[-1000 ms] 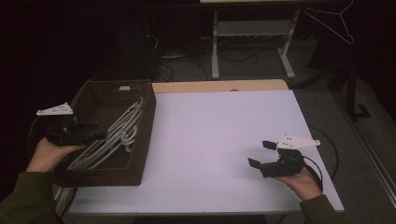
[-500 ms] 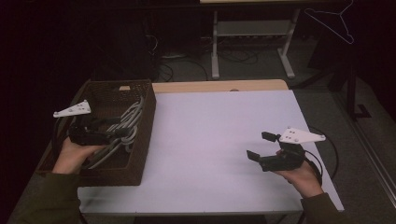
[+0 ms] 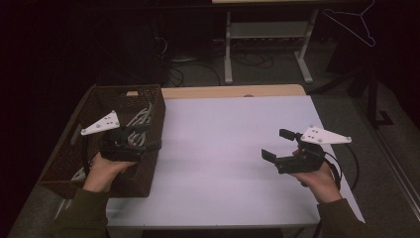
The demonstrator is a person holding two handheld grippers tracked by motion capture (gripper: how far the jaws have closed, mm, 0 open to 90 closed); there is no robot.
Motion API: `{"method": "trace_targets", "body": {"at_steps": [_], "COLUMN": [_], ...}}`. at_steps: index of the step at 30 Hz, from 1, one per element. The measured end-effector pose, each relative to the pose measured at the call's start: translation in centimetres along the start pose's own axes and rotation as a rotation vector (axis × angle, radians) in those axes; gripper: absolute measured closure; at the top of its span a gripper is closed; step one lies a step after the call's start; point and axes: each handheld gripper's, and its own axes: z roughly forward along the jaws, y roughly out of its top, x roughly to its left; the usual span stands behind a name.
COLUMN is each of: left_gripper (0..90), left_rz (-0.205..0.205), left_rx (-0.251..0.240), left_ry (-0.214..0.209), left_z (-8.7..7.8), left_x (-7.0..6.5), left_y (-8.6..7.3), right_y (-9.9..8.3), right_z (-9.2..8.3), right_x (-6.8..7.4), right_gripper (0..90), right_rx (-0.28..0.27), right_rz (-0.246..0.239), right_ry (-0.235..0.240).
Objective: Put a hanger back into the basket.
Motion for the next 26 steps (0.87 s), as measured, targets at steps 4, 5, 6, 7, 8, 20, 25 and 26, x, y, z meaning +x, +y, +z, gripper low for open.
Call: {"method": "trace_targets", "body": {"at_steps": [4,5,6,7,8,20,25,26], "left_gripper": [9.9,8.9,7.2,4.3,2.3,1.0,1.0,1.0], "left_rz": [0.001,0.006,0.005,0.008,0.01,0.04,0.038,0.038], "left_rx": [-0.042,-0.044,-0.043,-0.047,-0.049,-0.086,-0.082,-0.081], "left_ry": [0.007,0.009,0.012,0.017,0.018,0.025,0.02,0.02], "left_z": [0.6,0.8,1.0,1.2,1.2,1.1,1.1,1.1], "left_x": [-0.3,-0.4,-0.5,-0.5,-0.6,-0.9,-0.8,-0.8], "left_y": [-0.5,-0.6,-0.7,-0.8,-0.9,-1.3,-1.2,-1.2], "right_y": [0.5,0.6,0.7,0.8,0.9,1.4,1.5,1.5], "right_z": [0.1,0.1,0.1,0.1,0.2,0.2,0.0,0.0], "right_x": [-0.1,-0.1,-0.2,-0.2,-0.1,-0.1,-0.1,-0.1], "right_gripper": [1.5,1.2,1.2,0.8,0.4,0.3,0.3,0.3], "right_rx": [-0.028,-0.032,-0.038,-0.043,-0.046,-0.085,-0.092,-0.092], "right_rz": [0.002,0.01,0.002,0.003,0.004,-0.019,-0.019,-0.019], "right_ry": [-0.002,-0.003,-0.003,-0.002,-0.003,0.0,-0.004,-0.002]}}
